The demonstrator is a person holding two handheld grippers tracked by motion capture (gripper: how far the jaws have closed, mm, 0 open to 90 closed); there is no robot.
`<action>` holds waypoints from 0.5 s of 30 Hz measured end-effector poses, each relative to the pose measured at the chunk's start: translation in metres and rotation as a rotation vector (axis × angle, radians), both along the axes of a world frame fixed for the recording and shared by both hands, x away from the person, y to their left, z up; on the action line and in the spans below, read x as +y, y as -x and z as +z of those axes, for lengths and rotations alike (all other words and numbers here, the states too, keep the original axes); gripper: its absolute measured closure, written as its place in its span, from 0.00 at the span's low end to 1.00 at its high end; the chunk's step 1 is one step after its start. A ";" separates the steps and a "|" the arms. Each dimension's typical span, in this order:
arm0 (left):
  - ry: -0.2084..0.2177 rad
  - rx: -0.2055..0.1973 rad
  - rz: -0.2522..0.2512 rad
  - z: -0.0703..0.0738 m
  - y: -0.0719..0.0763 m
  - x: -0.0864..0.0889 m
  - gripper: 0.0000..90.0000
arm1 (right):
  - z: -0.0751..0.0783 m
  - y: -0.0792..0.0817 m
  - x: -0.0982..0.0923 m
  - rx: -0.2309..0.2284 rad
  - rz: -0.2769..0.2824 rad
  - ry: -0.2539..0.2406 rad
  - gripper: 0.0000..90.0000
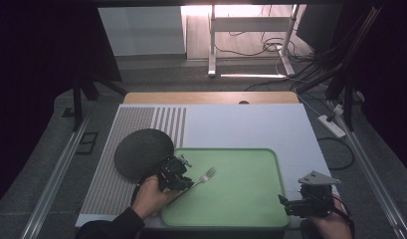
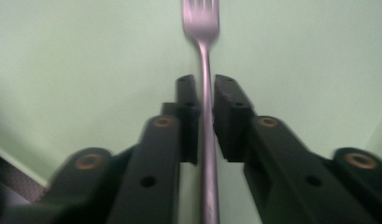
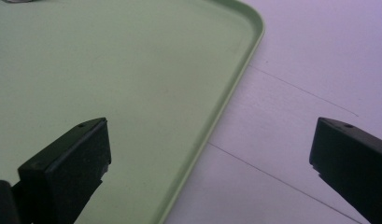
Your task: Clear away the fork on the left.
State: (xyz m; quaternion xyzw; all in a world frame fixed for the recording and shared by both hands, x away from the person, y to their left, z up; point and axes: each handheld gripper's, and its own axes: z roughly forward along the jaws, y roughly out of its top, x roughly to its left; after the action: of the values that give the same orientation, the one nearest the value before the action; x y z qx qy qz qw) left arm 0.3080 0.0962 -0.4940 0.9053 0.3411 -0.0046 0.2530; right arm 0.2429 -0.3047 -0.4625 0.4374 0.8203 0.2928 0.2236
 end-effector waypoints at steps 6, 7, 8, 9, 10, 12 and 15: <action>-0.029 0.011 -0.073 -0.006 -0.005 -0.020 0.98 | 0.000 0.000 0.001 0.005 -0.001 0.009 0.00; -0.040 0.014 -0.081 -0.008 -0.006 -0.023 0.98 | 0.000 0.000 0.001 0.005 -0.001 0.008 0.00; -0.058 0.025 -0.089 -0.013 -0.007 -0.026 0.98 | 0.000 0.000 0.000 0.005 -0.002 0.007 0.00; -0.058 0.025 -0.089 -0.013 -0.007 -0.026 0.98 | 0.000 0.000 0.000 0.004 -0.001 0.003 0.00; -0.068 0.026 -0.085 -0.014 -0.007 -0.026 0.98 | 0.000 0.000 0.000 0.004 -0.001 0.003 0.00; -0.080 0.017 -0.067 -0.013 -0.009 -0.022 0.98 | 0.000 0.000 0.000 0.004 -0.001 0.004 0.00; -0.106 0.003 -0.031 -0.013 -0.012 -0.013 0.98 | 0.000 0.000 0.000 0.004 -0.001 0.010 0.00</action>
State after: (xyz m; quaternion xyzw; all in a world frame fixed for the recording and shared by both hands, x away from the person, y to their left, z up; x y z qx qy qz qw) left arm 0.3204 0.0834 -0.5069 0.9226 0.3270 0.0080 0.2042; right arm 0.2429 -0.3043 -0.4627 0.4374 0.8220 0.2876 0.2241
